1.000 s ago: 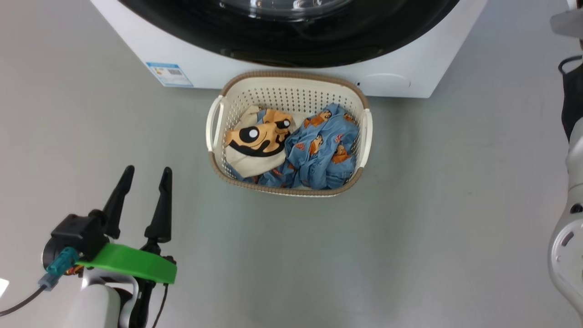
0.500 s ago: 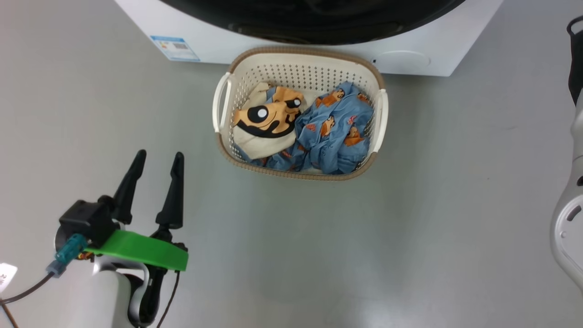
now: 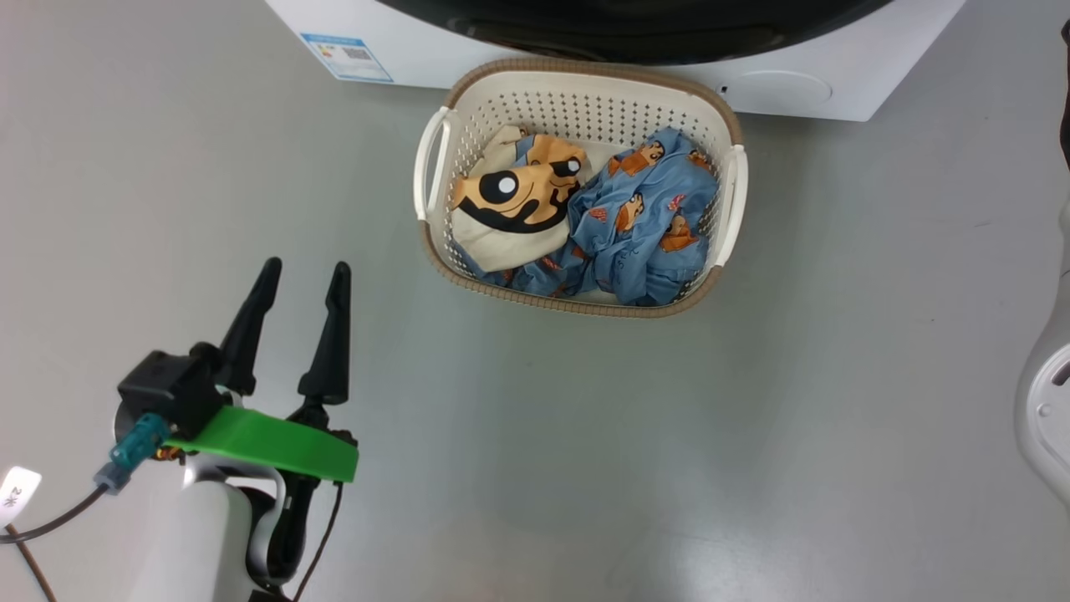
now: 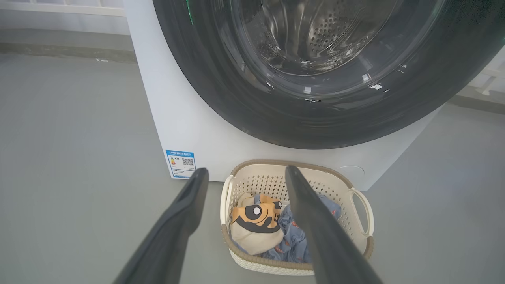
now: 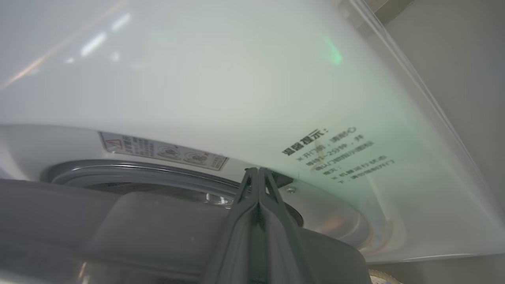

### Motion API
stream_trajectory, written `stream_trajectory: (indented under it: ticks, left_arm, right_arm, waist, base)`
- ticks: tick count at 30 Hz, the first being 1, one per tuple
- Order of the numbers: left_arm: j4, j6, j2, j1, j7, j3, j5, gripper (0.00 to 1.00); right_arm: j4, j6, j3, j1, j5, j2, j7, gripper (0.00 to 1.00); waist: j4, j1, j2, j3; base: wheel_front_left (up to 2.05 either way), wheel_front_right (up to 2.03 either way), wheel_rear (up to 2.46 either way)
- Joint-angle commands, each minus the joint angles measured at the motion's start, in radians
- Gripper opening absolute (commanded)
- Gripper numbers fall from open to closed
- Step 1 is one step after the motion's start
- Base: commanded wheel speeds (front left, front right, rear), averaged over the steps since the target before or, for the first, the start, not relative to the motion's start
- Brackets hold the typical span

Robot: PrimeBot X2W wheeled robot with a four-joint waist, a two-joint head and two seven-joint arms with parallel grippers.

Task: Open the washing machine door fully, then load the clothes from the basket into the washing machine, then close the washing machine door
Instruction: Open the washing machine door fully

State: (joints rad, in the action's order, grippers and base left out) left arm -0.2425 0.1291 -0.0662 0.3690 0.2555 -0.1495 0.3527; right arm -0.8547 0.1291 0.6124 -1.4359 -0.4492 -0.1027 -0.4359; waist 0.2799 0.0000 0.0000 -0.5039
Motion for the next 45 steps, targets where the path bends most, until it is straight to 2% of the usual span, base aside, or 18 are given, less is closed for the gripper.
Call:
stream_trajectory:
  ticks: [1,7,16,17,26,36,45]
  left_arm:
    - [0.016,0.002,-0.021,0.012,0.006,0.031,0.012,1.0]
    - [0.015,0.002,-0.018,0.015,0.006,0.028,0.01,1.0]
    - [0.018,0.002,-0.027,0.009,0.006,0.031,0.002,1.0]
    - [0.019,0.002,-0.029,0.004,0.006,0.032,0.0,1.0]
    - [0.03,0.002,-0.034,-0.014,0.006,0.036,-0.004,1.0]
    - [0.058,0.002,-0.048,-0.022,0.006,0.021,-0.01,1.0]
    - [0.073,0.002,-0.056,-0.045,0.006,0.015,-0.012,1.0]
  right_arm:
    - [0.02,0.002,0.006,-0.065,0.026,0.029,-0.009,0.0]
    - [0.024,0.002,0.017,-0.068,0.032,0.038,-0.096,0.0]
    - [0.074,0.002,0.01,-0.01,-0.039,0.044,-0.279,0.0]
    - [0.091,0.002,0.014,0.009,-0.058,0.044,-0.335,0.0]
    - [0.184,0.002,0.02,0.086,-0.106,0.048,-0.504,0.0]
    - [0.233,0.002,-0.028,0.174,-0.246,0.052,-0.728,0.0]
    - [0.268,0.002,-0.114,0.28,-0.375,0.052,-0.868,0.0]
  waist:
    - [0.005,0.0,0.0,-0.004]
    - [0.008,0.0,0.0,0.0]
    - [0.005,0.0,0.0,0.036]
    - [0.006,0.0,0.0,0.045]
    - [0.006,0.0,0.0,0.068]
    - [0.006,0.0,0.0,0.1]
    - [0.003,0.0,0.0,0.143]
  base:
    - [0.0,0.0,0.0]
    - [0.0,0.0,0.0]
    - [0.0,0.0,0.0]
    - [0.0,0.0,0.0]
    - [0.0,0.0,0.0]
    - [0.0,0.0,0.0]
    - [0.0,0.0,0.0]
